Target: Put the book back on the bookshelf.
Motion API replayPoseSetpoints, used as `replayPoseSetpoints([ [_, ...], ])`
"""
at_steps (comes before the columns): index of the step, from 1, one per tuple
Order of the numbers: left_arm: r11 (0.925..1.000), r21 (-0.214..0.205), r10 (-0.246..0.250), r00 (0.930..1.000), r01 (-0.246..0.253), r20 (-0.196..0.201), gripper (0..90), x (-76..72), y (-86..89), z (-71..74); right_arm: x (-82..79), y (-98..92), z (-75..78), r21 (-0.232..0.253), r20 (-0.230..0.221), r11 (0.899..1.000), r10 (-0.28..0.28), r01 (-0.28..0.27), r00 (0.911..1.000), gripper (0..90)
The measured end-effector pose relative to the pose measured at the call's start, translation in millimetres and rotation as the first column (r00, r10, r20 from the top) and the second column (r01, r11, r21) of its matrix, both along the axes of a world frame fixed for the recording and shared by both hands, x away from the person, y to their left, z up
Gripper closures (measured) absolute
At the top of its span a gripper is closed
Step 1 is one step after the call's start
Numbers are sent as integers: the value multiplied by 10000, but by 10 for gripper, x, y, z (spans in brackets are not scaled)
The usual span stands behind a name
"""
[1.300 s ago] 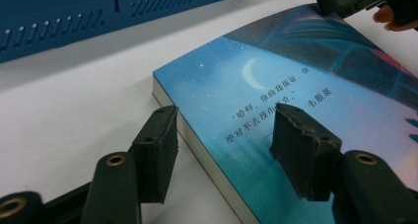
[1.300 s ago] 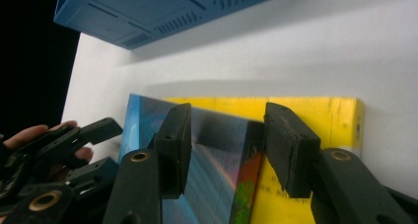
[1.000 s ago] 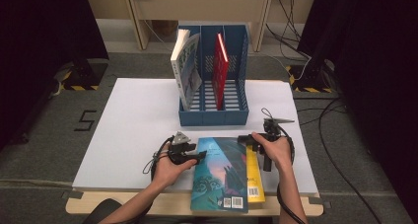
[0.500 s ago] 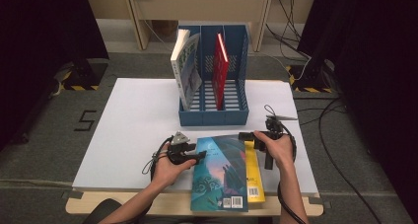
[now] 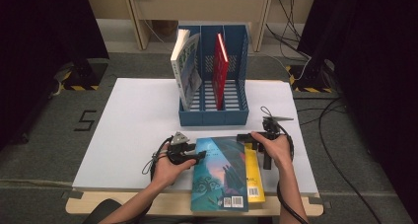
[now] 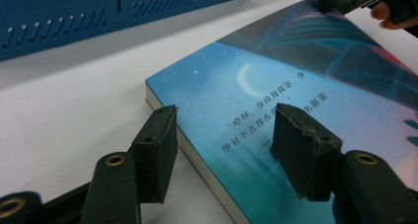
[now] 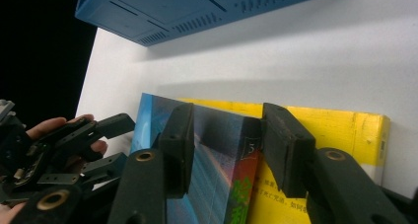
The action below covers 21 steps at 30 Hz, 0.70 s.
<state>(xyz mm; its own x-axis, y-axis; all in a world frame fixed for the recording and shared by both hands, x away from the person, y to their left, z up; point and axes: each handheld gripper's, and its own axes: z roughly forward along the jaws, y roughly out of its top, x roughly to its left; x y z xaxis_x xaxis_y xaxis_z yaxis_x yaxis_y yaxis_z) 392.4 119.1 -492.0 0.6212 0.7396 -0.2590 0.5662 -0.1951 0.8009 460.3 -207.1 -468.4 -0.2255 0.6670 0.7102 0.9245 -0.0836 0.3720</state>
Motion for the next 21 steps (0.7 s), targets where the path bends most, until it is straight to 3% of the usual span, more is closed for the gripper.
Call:
replayPoseSetpoints([
  [9,10000,-16,14,10000,-14,-2,419,-3,3,-2,-3,8,-43,188,-359,9998,-64,70,9993,542],
  [11,10000,-10,13,10000,-13,7,418,-4,3,-2,-18,-5,-36,167,-582,9998,125,-116,9982,538],
  [18,10000,-8,13,10000,-13,7,419,-5,4,-3,-1,23,-52,277,-633,9996,90,-72,9980,535],
  [21,10000,0,7,10000,-7,3,418,-5,6,-1,9,27,-66,280,-602,9995,176,-159,9980,573],
])
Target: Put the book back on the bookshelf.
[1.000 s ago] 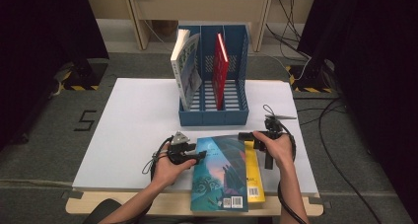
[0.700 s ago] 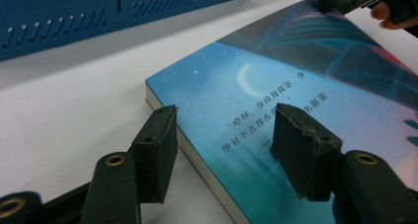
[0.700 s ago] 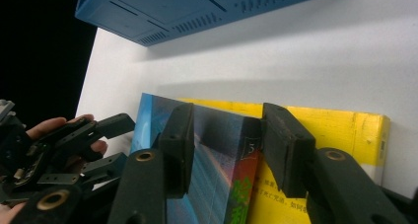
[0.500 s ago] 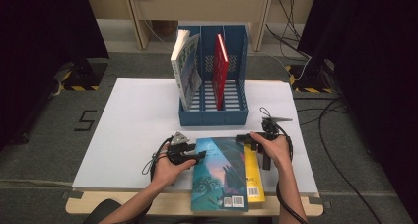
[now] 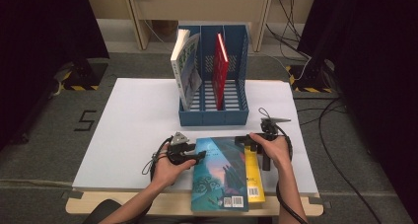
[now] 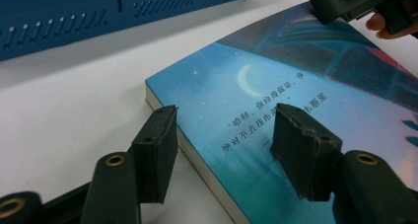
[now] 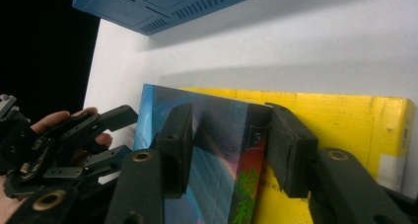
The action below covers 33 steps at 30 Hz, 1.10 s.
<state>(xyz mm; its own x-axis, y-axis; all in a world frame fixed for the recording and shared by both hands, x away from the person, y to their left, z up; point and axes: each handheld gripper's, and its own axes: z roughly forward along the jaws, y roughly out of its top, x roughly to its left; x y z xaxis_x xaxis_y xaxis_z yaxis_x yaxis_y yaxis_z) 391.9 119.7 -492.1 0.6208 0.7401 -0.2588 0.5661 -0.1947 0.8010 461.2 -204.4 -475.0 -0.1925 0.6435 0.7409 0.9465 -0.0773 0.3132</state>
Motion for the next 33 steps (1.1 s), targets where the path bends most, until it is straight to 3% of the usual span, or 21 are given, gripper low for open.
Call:
replayPoseSetpoints([
  [4,9999,-36,-98,9998,97,-166,404,16,30,14,-7,-34,13,284,-8,9996,-71,72,10000,627],
  [11,9986,-428,318,9993,-310,180,387,46,230,172,-2,-34,129,459,57,9989,32,-34,10000,699],
  [14,9980,-450,446,9988,-438,181,386,64,297,192,-20,-37,172,605,243,9981,101,-116,9997,717],
  [17,9971,-485,599,9980,-590,185,386,86,350,213,-47,-43,249,1132,421,9934,125,-172,9990,738],
  [24,9934,-747,895,9954,-867,346,386,109,435,294,-119,17,453,1245,1140,9904,456,-598,9924,748],
  [33,9874,-1010,1279,9903,-1220,540,386,82,544,365,-154,33,583,1759,1558,9809,549,-824,9863,751],
])
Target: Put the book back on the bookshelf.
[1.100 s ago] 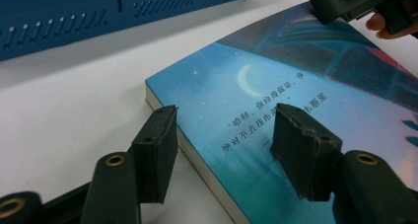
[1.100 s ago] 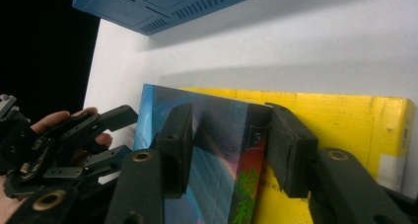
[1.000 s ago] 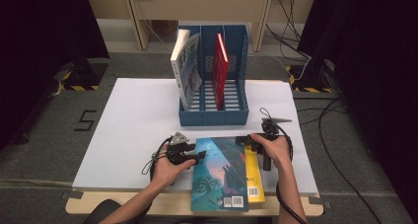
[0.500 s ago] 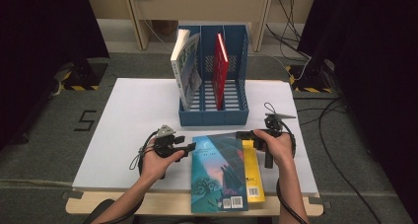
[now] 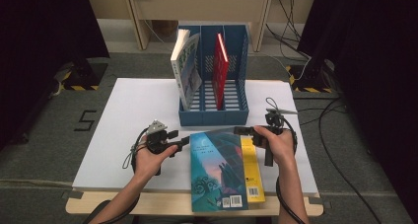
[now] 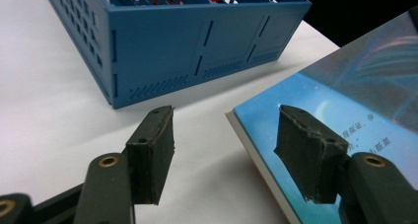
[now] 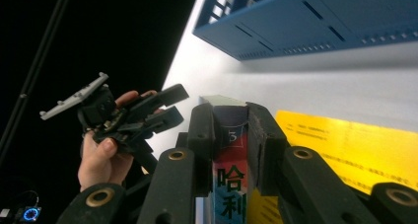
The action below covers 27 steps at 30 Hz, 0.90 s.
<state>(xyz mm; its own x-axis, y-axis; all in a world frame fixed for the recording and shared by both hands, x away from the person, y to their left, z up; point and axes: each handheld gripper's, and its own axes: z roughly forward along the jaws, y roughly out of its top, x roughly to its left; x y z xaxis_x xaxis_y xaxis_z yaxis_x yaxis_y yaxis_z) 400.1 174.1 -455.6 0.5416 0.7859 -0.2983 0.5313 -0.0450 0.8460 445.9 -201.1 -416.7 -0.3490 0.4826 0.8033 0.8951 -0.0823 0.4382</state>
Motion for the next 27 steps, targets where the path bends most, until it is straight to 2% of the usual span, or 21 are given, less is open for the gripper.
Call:
replayPoseSetpoints([
  [5,9998,16,197,9998,-197,76,387,-40,69,12,-20,-4,97,138,208,9999,-80,77,9998,752],
  [15,9987,-100,510,9984,-508,227,388,-58,147,54,-125,-19,328,699,1078,9975,-22,-54,9942,753],
  [19,9983,-123,576,9980,-573,246,389,-53,160,56,-195,-1,444,998,1586,9946,122,-283,9873,753],
  [27,9978,-137,658,9975,-655,246,390,-41,177,42,-267,9,636,1086,2413,9937,3,-274,9705,754],
])
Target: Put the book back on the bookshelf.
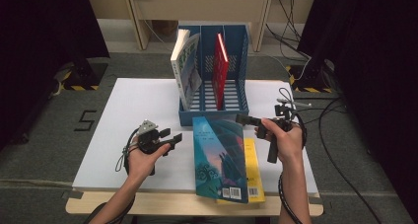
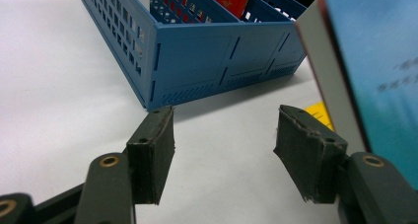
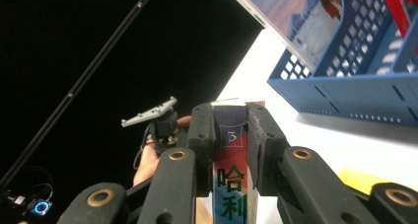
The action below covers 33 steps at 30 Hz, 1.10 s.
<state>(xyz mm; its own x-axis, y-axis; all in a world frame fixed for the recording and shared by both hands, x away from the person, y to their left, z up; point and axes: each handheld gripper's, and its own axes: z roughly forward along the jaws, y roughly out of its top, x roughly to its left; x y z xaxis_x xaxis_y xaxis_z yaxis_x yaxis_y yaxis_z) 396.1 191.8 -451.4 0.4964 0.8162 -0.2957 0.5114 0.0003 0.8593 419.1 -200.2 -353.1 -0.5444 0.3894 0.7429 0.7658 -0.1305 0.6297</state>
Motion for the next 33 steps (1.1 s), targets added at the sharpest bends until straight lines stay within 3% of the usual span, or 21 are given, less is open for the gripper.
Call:
replayPoseSetpoints([
  [9,10000,8,45,10000,-45,-15,391,5,7,-5,-55,-23,212,388,689,9990,-262,235,9973,754],
  [19,10000,35,76,10000,-76,-22,392,10,13,-12,-60,-106,360,533,1466,9922,-1195,1128,9819,754],
  [27,9999,63,124,9999,-124,-43,393,15,24,-20,-78,-89,521,473,2372,9848,-1738,1674,9558,754],
  [33,9999,75,138,9999,-137,-57,393,19,28,-37,-128,-79,661,284,3097,9727,-2278,2305,9231,753],
])
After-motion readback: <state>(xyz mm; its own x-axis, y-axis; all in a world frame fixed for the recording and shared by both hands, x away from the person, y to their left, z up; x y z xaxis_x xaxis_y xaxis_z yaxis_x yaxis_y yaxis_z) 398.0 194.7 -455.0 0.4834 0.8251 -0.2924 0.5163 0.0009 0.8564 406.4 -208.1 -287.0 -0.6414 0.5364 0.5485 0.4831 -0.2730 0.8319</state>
